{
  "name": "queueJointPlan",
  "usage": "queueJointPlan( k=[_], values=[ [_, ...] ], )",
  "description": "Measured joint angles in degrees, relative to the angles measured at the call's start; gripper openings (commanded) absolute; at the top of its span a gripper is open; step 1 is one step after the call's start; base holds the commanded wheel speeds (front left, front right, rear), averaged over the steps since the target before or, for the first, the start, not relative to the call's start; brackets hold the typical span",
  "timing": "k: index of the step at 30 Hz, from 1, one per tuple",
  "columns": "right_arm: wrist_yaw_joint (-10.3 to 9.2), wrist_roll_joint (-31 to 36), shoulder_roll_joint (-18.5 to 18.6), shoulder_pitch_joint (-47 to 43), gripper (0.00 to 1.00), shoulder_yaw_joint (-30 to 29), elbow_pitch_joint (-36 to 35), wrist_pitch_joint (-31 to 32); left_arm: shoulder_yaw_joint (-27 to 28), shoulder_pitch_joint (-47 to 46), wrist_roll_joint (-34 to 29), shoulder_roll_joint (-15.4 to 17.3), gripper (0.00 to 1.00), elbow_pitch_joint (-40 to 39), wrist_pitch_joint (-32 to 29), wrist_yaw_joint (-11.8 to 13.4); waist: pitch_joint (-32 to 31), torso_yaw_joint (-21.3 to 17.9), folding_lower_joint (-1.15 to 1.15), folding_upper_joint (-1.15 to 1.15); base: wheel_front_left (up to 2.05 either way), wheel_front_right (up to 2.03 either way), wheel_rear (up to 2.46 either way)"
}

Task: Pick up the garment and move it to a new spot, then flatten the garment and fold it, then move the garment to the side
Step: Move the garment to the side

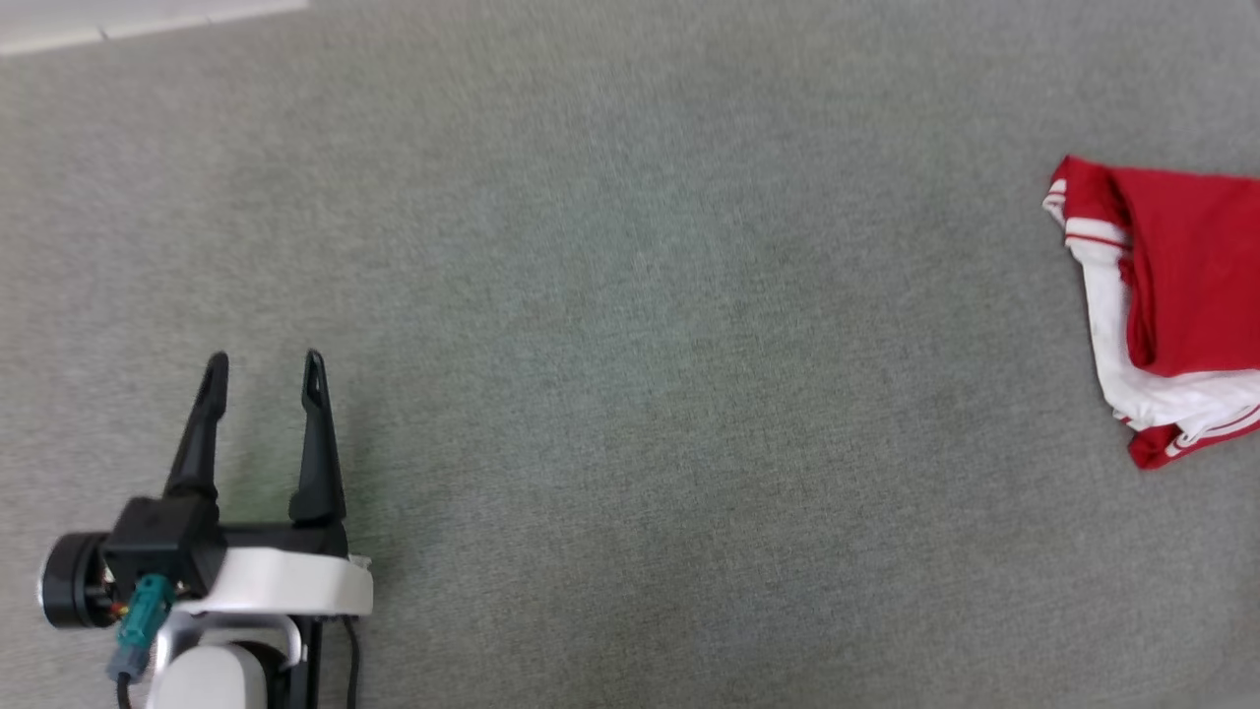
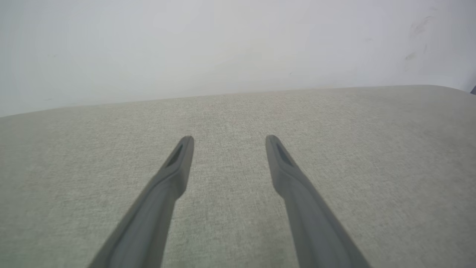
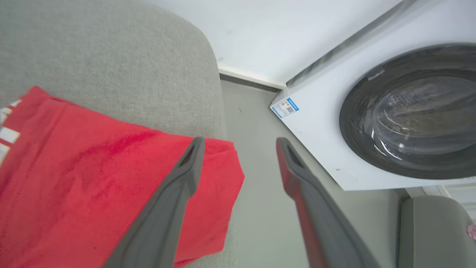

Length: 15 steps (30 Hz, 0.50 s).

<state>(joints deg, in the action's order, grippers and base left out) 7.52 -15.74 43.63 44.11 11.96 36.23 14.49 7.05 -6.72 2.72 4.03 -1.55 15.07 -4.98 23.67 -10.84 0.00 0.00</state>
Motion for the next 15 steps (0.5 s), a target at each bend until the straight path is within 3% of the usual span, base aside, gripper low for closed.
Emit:
queueJointPlan(
  k=[8, 11, 12, 15],
  values=[
    [-0.01, 10.0, -5.7, -1.7, 1.00, -10.7, -5.1, -17.2, -0.3, 4.5, 1.2, -0.9, 1.00, 1.5, 0.0, 1.7, -8.5, 2.2, -0.01, 0.00, 0.00, 0.00, 0.00],
    [0.00, 13.5, -10.1, -5.0, 1.00, -12.6, -8.8, -23.1, -0.6, 5.6, 1.6, -1.0, 1.00, 1.8, 0.0, 2.2, -11.2, 3.5, -0.01, 0.00, 0.00, 0.00, 0.00],
    [-0.01, 14.9, -13.0, -7.2, 1.00, -13.8, -11.7, -26.0, -0.9, 6.4, 1.8, -1.0, 1.00, 1.9, 0.0, 2.5, -12.8, 4.5, -0.01, 0.00, 0.00, 0.00, 0.00],
    [-0.01, 15.7, -17.9, -10.8, 1.00, -15.0, -16.9, -28.4, -1.0, 7.4, 2.0, -1.1, 1.00, 2.1, 0.0, 3.0, -14.9, 6.0, -0.01, 0.00, 0.00, 0.00, 0.00]
  ],
)
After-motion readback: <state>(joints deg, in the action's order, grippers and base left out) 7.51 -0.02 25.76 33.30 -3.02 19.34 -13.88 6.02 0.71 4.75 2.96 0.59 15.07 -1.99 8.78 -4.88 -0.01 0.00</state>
